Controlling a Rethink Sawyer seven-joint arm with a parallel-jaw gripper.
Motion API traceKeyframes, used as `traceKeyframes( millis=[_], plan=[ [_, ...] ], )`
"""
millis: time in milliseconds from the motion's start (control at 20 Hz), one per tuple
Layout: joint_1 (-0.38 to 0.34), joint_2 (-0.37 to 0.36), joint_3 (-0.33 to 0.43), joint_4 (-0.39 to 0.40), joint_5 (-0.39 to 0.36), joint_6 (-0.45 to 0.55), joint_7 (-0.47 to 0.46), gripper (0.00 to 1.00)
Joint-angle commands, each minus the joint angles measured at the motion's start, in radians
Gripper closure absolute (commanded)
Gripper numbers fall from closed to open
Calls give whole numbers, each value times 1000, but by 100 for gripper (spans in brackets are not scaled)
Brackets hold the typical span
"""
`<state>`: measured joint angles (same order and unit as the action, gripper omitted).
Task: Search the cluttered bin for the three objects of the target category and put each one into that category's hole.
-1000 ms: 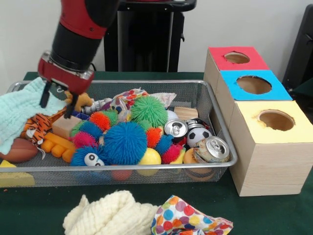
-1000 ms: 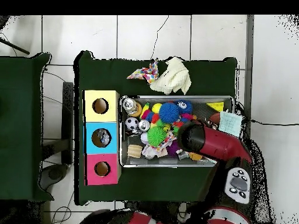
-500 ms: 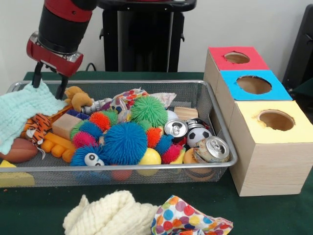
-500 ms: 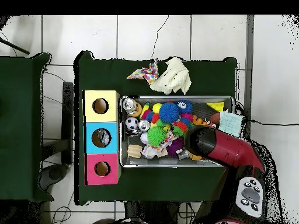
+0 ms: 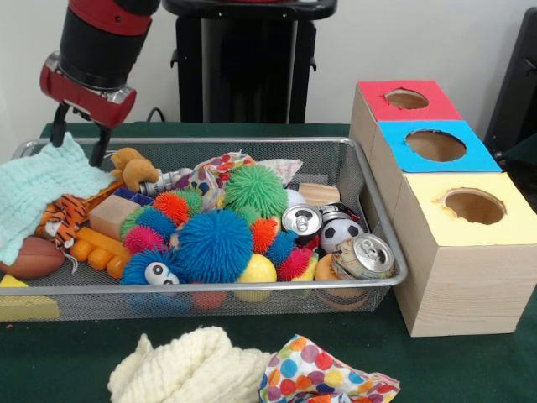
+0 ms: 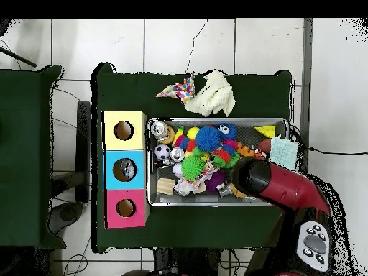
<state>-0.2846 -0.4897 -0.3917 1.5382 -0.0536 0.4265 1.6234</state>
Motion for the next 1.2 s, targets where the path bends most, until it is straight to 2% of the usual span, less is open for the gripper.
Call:
traceKeyframes(
  millis=[50, 550, 750, 1200],
  plan=[
    [-61, 29, 104, 120, -27, 10, 87, 0],
    [-122, 5, 139, 156, -55, -13, 36, 0],
    [-135, 23, 161, 167, -67, -67, 44, 0],
    [-211, 74, 256, 169, -117, -191, 36, 0]
  ],
)
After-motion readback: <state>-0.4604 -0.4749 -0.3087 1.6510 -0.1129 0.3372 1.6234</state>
